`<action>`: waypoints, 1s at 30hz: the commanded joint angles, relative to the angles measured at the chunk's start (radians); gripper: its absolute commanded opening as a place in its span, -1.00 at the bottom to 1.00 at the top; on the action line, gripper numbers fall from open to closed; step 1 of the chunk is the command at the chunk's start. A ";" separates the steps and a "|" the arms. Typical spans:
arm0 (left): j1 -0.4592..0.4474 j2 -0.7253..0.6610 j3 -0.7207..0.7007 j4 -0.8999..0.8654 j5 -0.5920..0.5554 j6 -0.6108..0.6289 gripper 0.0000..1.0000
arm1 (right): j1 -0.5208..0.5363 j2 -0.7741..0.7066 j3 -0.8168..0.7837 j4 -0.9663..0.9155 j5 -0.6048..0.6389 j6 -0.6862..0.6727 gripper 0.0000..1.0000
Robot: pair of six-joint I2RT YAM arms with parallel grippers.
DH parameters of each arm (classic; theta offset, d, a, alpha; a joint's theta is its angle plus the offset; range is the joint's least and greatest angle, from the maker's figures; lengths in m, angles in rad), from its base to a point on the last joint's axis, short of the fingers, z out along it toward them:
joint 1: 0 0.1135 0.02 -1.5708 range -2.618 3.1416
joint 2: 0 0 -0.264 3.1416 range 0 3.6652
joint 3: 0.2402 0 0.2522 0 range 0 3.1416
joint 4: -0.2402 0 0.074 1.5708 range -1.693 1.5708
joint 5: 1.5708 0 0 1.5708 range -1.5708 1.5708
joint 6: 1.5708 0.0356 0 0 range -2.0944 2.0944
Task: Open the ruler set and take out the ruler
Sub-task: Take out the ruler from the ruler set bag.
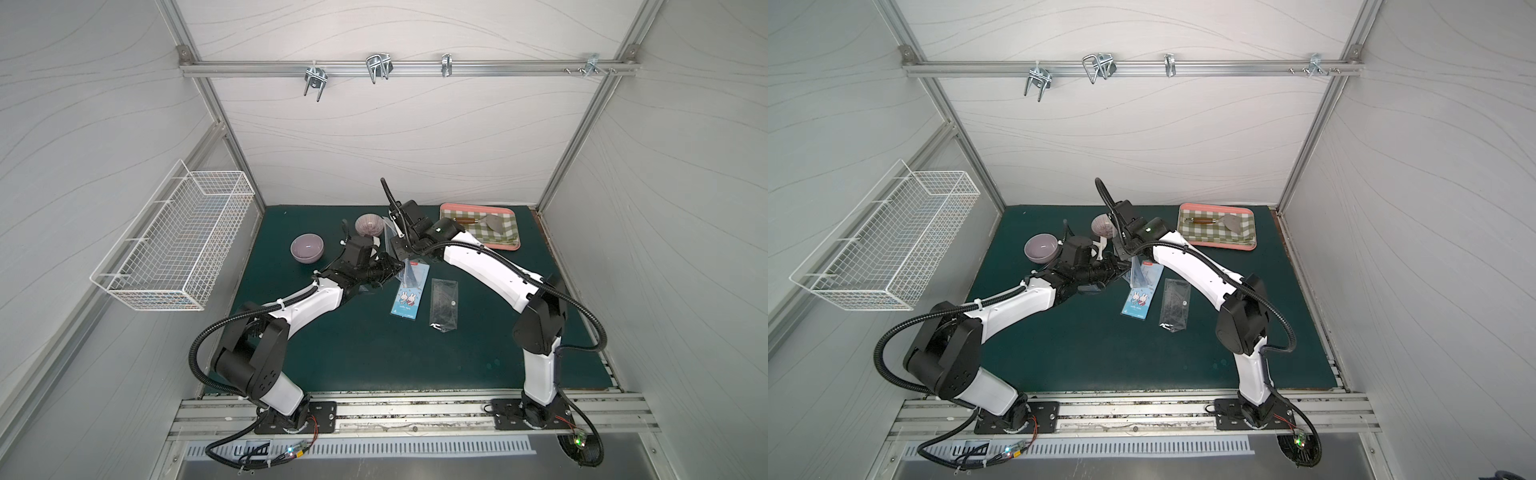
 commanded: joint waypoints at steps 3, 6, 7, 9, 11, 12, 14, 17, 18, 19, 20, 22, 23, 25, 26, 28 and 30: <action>-0.008 0.023 0.059 -0.012 -0.015 0.037 -0.69 | 0.005 -0.032 0.003 0.005 0.026 -0.011 -1.00; -0.010 0.028 0.066 -0.020 -0.018 0.046 -0.75 | 0.007 -0.030 0.001 0.002 0.034 -0.015 -1.00; -0.009 0.030 0.069 -0.024 -0.021 0.051 -0.78 | 0.008 -0.030 0.000 0.003 0.036 -0.016 -1.00; -0.010 0.034 0.076 -0.031 -0.026 0.058 -0.87 | 0.009 -0.027 -0.001 0.001 0.043 -0.019 -1.00; -0.010 0.041 0.080 -0.035 -0.026 0.062 -0.92 | 0.012 -0.025 -0.002 -0.002 0.053 -0.023 -1.00; -0.010 0.044 0.084 -0.035 -0.024 0.063 -0.94 | 0.012 -0.025 -0.003 -0.002 0.057 -0.024 -1.00; -0.010 0.046 0.087 -0.036 -0.024 0.067 -0.98 | 0.012 -0.025 -0.006 -0.002 0.065 -0.028 -1.00; -0.010 0.042 0.092 -0.046 -0.028 0.075 -1.00 | 0.013 -0.025 -0.014 -0.002 0.082 -0.034 -1.00; -0.010 0.038 0.094 -0.055 -0.032 0.081 -1.00 | 0.014 -0.026 -0.018 0.001 0.090 -0.036 -1.00; -0.010 0.032 0.098 -0.063 -0.036 0.087 -1.00 | 0.014 -0.027 -0.021 0.001 0.096 -0.039 -1.00; -0.010 0.026 0.103 -0.076 -0.040 0.096 -1.00 | 0.013 -0.027 -0.024 0.001 0.102 -0.041 -1.00; -0.009 0.011 0.111 -0.101 -0.048 0.112 -1.00 | 0.014 -0.025 -0.030 0.002 0.113 -0.046 -1.00; -0.010 0.002 0.113 -0.117 -0.057 0.120 -1.00 | 0.014 -0.025 -0.032 0.001 0.122 -0.048 -1.00; -0.010 -0.017 0.114 -0.140 -0.069 0.129 -1.00 | 0.014 -0.025 -0.037 0.003 0.132 -0.052 -1.00; -0.010 -0.027 0.115 -0.154 -0.077 0.135 -1.00 | 0.014 -0.025 -0.038 0.003 0.137 -0.053 -1.00; -0.010 -0.044 0.119 -0.184 -0.099 0.150 -1.00 | 0.014 -0.026 -0.040 0.004 0.148 -0.058 -1.00; -0.008 -0.059 0.121 -0.205 -0.115 0.159 -1.00 | 0.012 -0.025 -0.044 0.004 0.156 -0.059 -1.00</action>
